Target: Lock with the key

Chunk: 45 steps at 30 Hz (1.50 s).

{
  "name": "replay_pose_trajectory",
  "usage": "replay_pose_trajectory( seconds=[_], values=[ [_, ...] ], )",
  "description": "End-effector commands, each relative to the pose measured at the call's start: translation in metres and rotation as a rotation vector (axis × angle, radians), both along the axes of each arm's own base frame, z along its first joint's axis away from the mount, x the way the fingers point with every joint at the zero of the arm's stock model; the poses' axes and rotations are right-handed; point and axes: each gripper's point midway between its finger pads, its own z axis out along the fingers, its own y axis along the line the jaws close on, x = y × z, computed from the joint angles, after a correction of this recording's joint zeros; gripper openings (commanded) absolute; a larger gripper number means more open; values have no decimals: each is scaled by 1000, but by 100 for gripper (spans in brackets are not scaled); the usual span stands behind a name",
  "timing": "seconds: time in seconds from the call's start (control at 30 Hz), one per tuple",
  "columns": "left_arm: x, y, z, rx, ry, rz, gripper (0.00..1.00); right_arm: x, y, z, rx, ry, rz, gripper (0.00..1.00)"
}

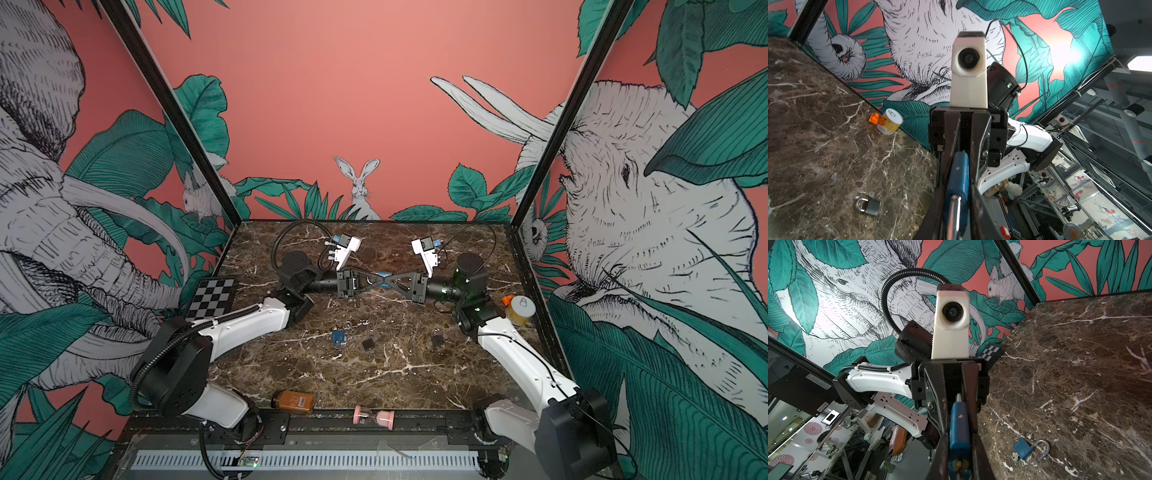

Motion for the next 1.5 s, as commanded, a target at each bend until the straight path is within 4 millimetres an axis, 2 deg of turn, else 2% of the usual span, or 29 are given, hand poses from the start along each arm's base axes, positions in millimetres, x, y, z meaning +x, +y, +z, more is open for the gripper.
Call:
replay_pose_trajectory(
  seconds=[0.0, 0.03, 0.17, 0.27, 0.33, 0.37, 0.43, 0.5, 0.6, 0.73, 1.03, 1.47],
  values=[
    [-31, -8, 28, -64, -101, -120, 23, 2, 7, -7, -8, -13, 10, 0],
    [-31, -8, 26, -61, -98, -123, 23, 2, 7, -9, -13, -9, 12, 0],
    [-31, -8, 25, -52, -99, -127, 12, 2, 7, -11, -23, -10, 14, 0],
    [-31, -8, 22, -41, -107, -115, 0, 1, 7, -13, -35, -14, 18, 0],
    [-29, -7, 18, -28, -117, -87, 0, 2, 6, -11, -34, -22, 9, 0],
    [-27, -6, 16, -21, -129, -67, 0, 2, 5, -9, -33, -27, 2, 3],
    [-22, -3, 11, -12, -165, 2, 0, 3, 0, -4, -30, -47, -20, 17],
    [-19, 0, 9, -6, -199, 47, 0, 4, -7, 1, -37, -63, -38, 26],
    [-20, 0, 10, 22, -190, 10, 0, 4, -18, 8, -49, -82, -59, 31],
    [-19, 3, 18, -37, -177, -16, 0, -1, -28, 15, -51, -110, -52, 31],
    [-8, 5, 20, -76, -147, 4, 0, -13, -30, 17, -41, -122, -19, 26],
    [-7, 4, 20, -76, -130, -11, 0, -12, -28, 15, -16, -106, -5, 17]
  ],
)
